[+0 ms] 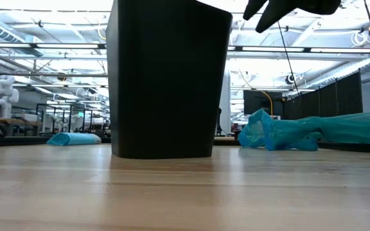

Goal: Place trash/remove bag and relplace
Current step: Remove the blue trash bag from the trash bin

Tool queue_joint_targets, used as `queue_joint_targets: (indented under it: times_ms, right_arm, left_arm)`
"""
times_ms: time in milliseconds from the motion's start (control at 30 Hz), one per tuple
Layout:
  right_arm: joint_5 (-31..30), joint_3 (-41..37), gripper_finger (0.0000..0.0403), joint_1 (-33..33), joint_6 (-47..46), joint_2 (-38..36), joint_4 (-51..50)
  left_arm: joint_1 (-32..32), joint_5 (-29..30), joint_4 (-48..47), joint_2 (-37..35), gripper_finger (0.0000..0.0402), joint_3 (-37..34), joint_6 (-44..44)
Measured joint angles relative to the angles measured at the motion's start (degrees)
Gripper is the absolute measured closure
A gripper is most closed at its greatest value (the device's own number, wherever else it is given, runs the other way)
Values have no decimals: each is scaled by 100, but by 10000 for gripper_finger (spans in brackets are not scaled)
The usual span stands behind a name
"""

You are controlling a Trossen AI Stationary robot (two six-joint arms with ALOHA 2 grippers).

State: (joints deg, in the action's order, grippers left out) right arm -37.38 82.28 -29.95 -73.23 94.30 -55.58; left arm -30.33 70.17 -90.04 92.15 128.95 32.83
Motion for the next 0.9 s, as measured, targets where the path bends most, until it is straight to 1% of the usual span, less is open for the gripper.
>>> queue_joint_targets:
  times_ms: [167,300,367,533,633,767,833,900]
  right_arm:
    - [1,0,248,154,-2,0,333]
    - [-1,0,248,291,-2,0,464]
    - [0,0,248,346,-2,0,466]
    - [-3,0,248,429,-4,-4,636]
    - [3,3,248,452,-4,-9,778]
    - [-1,44,248,454,2,-16,803]
    - [2,44,248,454,5,-17,809]
    - [15,44,248,454,5,-17,823]
  left_arm:
    - [-4,67,10,-401,402,2,-90]
    - [-6,81,219,-634,402,2,-583]
    - [-6,-37,243,-724,402,2,-770]
    - [-2,-972,6,-722,402,-39,-782]
    - [0,-1479,10,-710,402,-379,-810]
    - [90,-2107,11,-797,402,-1090,-692]
    - [159,-2419,16,-962,402,-1517,-608]
    - [204,-2670,254,-1185,402,-2001,-571]
